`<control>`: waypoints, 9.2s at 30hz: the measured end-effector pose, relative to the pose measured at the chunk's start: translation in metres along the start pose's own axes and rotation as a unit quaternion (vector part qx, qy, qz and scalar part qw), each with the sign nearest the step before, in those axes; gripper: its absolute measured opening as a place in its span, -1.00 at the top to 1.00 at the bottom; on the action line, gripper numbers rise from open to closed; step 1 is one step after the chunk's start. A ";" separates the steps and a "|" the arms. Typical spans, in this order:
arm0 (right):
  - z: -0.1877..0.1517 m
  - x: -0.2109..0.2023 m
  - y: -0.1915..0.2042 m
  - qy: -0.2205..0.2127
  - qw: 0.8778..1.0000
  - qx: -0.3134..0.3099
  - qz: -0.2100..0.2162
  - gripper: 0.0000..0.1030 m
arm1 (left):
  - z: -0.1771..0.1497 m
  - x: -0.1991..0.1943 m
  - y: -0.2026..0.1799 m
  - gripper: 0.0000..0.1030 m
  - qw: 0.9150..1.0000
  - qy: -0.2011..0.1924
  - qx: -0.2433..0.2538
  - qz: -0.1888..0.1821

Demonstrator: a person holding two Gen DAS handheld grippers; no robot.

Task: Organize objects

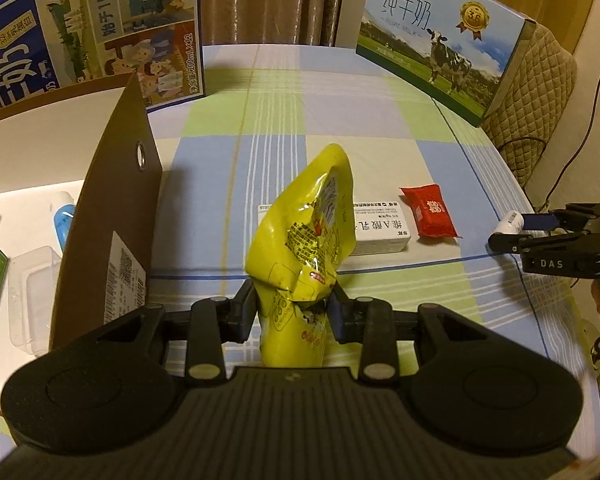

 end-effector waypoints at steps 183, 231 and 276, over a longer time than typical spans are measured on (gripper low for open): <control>0.182 -0.025 0.403 -0.014 0.992 0.004 0.129 0.07 | 0.054 -0.123 0.347 -0.70 0.996 0.007 -0.071 0.049; 0.105 -0.143 0.347 0.008 0.991 0.083 0.109 -0.13 | -0.017 -0.207 0.260 -0.84 0.998 -0.008 -0.057 0.016; -0.016 -0.179 0.155 0.061 0.982 0.165 0.064 -0.13 | -0.068 -0.144 0.049 -0.84 0.997 0.057 -0.001 -0.047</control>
Point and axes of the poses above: each gripper's, at about its wrist camera, not at the fingertips, and x roughly the way its jaws point, y to its left, z to its top, the point moved 1 cm from there along x, roughly the way its jaws point, and after that the axes turned 13 degrees about -z, right-handed, at the moved point
